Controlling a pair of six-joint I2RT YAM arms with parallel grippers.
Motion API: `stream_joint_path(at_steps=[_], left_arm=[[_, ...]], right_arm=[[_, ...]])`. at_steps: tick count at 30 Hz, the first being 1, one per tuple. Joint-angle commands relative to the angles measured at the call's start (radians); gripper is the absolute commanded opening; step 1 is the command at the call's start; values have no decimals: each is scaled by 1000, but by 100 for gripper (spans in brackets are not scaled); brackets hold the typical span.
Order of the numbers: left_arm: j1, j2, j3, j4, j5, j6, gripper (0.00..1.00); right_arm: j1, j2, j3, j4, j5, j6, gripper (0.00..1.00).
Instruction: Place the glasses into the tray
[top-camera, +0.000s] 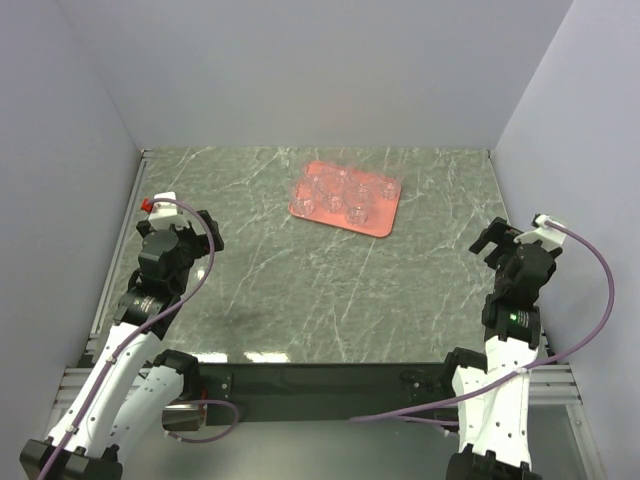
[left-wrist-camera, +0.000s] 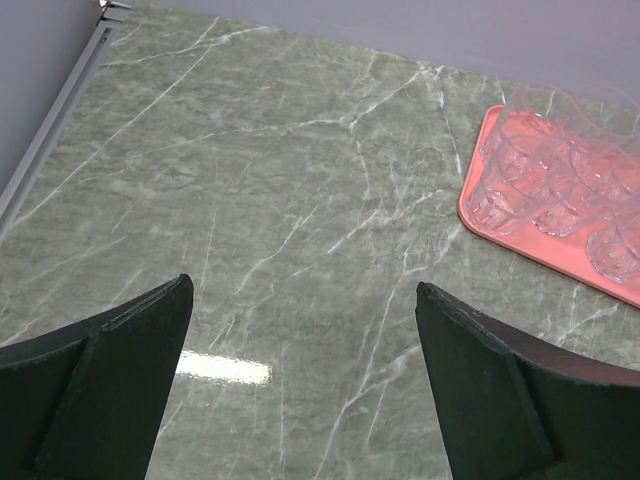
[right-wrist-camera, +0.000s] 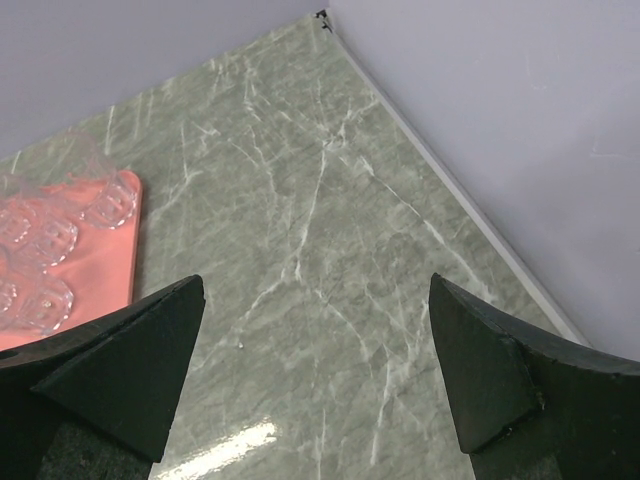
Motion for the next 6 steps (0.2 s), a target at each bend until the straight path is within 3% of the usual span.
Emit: stream_joint_path(at_steps=[1, 6], left_arm=[[4, -12, 14, 24, 5, -4, 99], [4, -9, 12, 25, 3, -2, 99]], right_arm=[[-8, 4, 13, 31, 15, 10, 99], [-10, 4, 18, 28, 20, 10, 100]])
